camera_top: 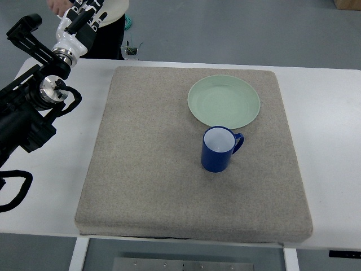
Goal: Place cup left of plate with left hand
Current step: 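Raise the left hand from rest and swing it over the pad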
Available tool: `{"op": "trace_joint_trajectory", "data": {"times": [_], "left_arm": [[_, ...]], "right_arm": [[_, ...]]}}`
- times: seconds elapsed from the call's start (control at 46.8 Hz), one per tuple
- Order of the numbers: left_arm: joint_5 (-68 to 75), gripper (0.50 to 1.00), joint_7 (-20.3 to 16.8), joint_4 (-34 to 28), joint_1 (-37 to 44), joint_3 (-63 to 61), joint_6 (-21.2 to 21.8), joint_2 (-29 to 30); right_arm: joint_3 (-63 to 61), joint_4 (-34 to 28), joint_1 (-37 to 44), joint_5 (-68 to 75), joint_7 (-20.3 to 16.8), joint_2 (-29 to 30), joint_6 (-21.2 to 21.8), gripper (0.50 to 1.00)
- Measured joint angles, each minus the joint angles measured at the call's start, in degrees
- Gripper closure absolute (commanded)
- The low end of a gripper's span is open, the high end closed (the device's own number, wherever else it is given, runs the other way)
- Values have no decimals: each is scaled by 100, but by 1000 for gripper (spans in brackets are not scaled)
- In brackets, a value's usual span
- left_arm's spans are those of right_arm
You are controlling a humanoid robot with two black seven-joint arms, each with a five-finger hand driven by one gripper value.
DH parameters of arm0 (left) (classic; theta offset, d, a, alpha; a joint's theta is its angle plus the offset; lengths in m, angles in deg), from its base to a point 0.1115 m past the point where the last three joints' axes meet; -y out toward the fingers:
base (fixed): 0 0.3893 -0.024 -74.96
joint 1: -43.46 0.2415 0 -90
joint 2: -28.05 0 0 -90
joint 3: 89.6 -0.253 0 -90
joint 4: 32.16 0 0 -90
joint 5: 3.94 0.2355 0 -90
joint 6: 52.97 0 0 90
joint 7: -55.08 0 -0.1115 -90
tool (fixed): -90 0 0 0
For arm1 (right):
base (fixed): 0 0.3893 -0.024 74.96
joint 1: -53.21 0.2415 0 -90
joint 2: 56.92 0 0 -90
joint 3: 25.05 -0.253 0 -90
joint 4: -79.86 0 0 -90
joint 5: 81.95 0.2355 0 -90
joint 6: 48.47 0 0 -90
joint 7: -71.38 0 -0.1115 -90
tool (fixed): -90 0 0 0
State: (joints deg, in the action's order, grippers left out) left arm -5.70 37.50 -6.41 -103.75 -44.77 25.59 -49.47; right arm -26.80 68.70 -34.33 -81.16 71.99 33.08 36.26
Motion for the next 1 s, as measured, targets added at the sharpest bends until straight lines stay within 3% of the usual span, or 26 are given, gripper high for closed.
{"op": "trace_joint_trajectory", "data": {"times": [0.705, 1.004], "left_arm": [[27, 506, -35, 44, -143, -129, 103, 21], [75, 508, -30, 988, -302, -826, 474, 89]], "right_arm": [[0, 0, 0, 0, 0, 0, 0, 566], [0, 0, 0, 0, 0, 0, 0, 566]]}}
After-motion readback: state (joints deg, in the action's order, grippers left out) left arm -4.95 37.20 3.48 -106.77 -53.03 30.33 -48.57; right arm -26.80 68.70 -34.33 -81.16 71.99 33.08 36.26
